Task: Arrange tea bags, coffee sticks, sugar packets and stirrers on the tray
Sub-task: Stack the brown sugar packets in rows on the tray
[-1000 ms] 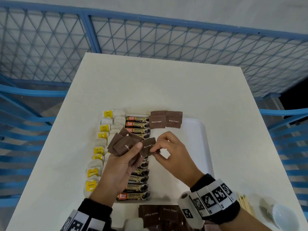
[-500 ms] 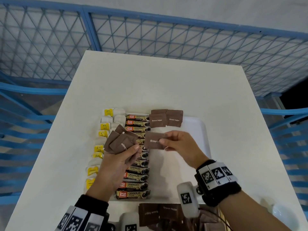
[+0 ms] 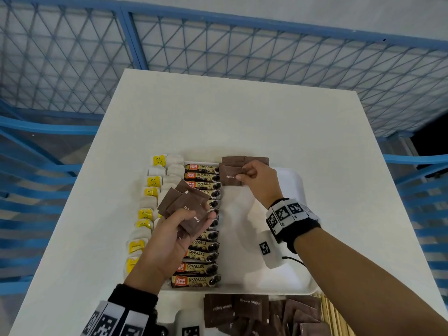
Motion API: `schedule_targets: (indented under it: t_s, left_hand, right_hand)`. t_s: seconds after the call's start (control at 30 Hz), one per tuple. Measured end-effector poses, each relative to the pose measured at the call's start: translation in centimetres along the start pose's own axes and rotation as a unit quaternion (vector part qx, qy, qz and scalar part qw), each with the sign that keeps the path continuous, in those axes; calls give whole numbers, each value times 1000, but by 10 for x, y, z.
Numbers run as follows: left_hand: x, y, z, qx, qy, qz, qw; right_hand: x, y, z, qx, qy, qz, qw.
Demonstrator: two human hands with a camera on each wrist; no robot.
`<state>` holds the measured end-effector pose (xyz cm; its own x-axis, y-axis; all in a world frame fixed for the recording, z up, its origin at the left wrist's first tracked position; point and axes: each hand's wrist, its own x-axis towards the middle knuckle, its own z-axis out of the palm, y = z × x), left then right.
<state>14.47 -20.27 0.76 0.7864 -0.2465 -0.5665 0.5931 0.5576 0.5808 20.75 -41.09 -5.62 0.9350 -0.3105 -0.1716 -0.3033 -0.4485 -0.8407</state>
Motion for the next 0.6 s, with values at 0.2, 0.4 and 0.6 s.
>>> schedule_targets:
  t_s: [0.2, 0.4, 0.6]
  left_hand:
    - [1, 0, -4, 30, -20, 19, 999]
    - [2, -4, -2, 71, -32, 46, 996]
    - [7, -6, -10, 64, -24, 61, 996]
  right_hand:
    - [5, -4, 5, -33, 13, -22, 999]
    - [6, -5, 4, -80, 15, -40, 996]
    - [-24, -29, 0, -71, -5, -95, 993]
